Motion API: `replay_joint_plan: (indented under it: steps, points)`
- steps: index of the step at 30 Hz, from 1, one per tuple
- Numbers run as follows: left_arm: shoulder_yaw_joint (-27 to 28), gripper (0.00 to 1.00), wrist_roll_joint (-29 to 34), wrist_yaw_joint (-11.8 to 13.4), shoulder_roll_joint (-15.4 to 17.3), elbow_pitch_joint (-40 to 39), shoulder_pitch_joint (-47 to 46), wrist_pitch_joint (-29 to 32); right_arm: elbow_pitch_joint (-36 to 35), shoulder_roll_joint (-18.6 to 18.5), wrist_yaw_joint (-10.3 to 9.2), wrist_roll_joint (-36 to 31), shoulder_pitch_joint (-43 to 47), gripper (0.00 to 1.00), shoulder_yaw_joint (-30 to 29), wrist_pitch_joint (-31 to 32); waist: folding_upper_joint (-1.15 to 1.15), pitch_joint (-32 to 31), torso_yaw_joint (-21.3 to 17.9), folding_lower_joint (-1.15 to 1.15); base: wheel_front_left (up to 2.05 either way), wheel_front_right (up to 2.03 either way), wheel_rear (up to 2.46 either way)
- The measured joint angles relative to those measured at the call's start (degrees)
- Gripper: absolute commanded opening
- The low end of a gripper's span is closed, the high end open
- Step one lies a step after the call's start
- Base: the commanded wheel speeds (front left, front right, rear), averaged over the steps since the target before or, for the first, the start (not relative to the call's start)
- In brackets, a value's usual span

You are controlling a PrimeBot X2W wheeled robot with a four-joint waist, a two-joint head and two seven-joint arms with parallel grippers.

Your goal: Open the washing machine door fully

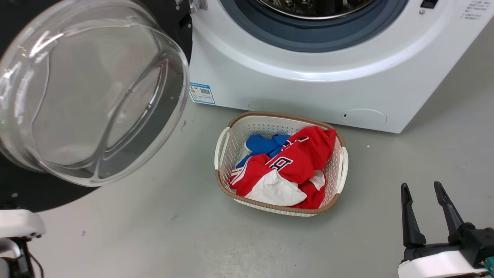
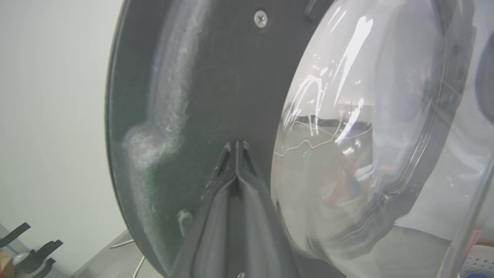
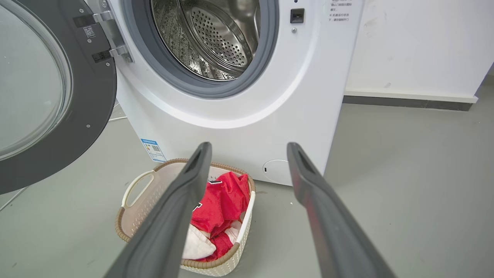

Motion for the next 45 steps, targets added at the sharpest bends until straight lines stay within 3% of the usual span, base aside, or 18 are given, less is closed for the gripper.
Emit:
replay_joint_plan:
  steps: [26, 34, 42, 43, 44, 45]
  points:
    - [13.23, 0.0, -0.09, -10.98, 2.6, 21.74, -12.24, 0.01, 0.05, 0.0, 0.0, -2.47, -2.85, 1.0, -0.18, 0.0, 0.0, 4.58, -2.34, 0.0, 0.0, 0.0, 0.0]
    - [15.52, 0.0, 4.45, -13.97, 1.49, 21.47, -12.45, 0.01, 0.82, 0.0, 0.0, -1.82, -2.39, 1.0, -0.12, 0.0, 0.0, 2.24, -2.66, 0.0, 0.0, 0.0, 0.0]
    - [16.51, 0.0, 9.32, -16.19, -2.11, 15.59, -8.27, 0.01, 1.51, 0.0, 0.0, -0.43, -0.89, 1.0, 0.05, 0.0, 0.0, -2.07, -2.61, 0.0, 0.0, 0.0, 0.0]
    - [16.55, 0.05, 9.87, -16.46, -2.56, 14.48, -7.6, 0.01, 1.55, 0.0, 0.0, -0.37, -0.57, 1.0, 0.09, 0.0, 0.0, -2.67, -2.59, 0.0, 0.0, 0.0, 0.0]
    - [16.64, 0.33, 10.28, -16.58, -3.07, 13.48, -6.96, 0.01, 1.64, 0.0, 0.0, -0.19, -0.29, 1.0, 0.15, 0.0, 0.0, -3.27, -2.59, -0.01, 0.0, 0.0, 0.0]
    - [16.62, 0.9, 10.82, -16.83, -3.64, 12.48, -6.31, 0.01, 1.65, 0.0, 0.0, -0.01, 0.02, 1.0, 0.23, 0.0, 0.0, -3.88, -2.58, -0.01, 0.0, 0.0, 0.0]
